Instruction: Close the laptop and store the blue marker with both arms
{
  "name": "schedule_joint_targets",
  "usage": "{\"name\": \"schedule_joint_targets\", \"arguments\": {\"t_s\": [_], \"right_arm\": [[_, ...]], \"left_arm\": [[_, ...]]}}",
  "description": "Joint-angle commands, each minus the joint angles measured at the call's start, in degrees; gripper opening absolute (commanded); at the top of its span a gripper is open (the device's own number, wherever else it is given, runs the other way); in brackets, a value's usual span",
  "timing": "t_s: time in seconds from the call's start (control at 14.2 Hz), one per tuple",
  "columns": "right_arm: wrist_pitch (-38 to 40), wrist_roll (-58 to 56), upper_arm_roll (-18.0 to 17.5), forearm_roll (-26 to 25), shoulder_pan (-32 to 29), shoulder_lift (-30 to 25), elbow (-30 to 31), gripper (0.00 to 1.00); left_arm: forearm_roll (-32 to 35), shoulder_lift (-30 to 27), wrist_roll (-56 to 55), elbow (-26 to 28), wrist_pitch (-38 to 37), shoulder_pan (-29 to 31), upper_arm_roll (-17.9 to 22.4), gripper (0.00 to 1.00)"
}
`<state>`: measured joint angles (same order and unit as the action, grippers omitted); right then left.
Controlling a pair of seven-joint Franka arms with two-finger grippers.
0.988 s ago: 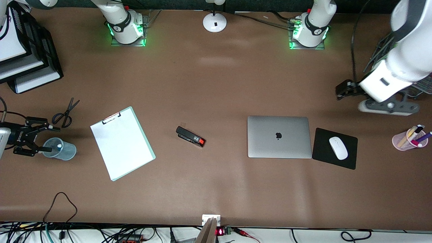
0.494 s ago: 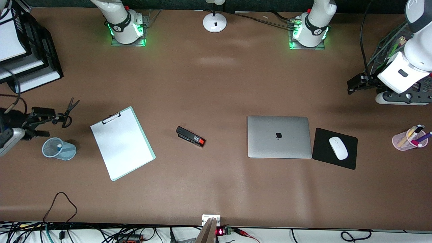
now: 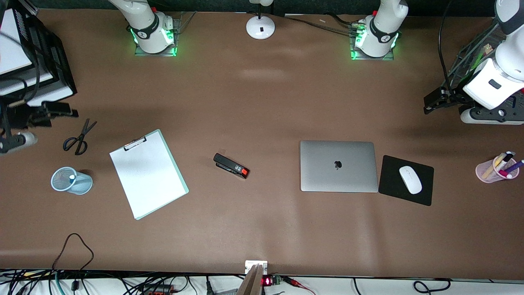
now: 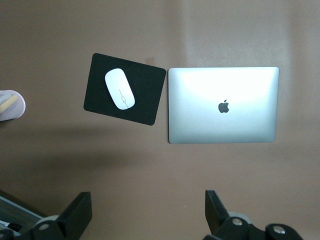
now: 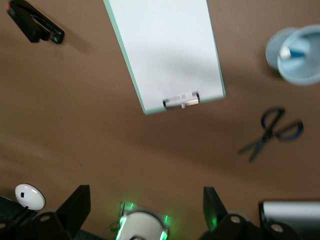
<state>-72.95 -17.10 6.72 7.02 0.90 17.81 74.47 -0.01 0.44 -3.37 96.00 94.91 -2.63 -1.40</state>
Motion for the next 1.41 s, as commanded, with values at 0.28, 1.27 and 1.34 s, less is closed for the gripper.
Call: {"name": "schedule_joint_targets", "arguments": {"t_s": [0.28,1.27,1.34], "right_arm": [[-3.6,10.5,-0.2,-5.3,2.8,-17.4,14.9,1.00],[-19.8,10.9,-0.6,-5.4,2.4,-22.7,18.3,1.00],[-19.8,11.1,-0.5,-3.8,2.3,-22.5,18.3,1.00]], "left_arm": [[-0.3,-1.2,0.9,0.9,0.4,-0.8,0.3,1.00],[-0.3,-0.9,0.8,0.9,0.4,-0.8,0.3,1.00],[-0.3,-0.9,0.9,0.9,0.4,-0.8,0.3,1.00]]}}
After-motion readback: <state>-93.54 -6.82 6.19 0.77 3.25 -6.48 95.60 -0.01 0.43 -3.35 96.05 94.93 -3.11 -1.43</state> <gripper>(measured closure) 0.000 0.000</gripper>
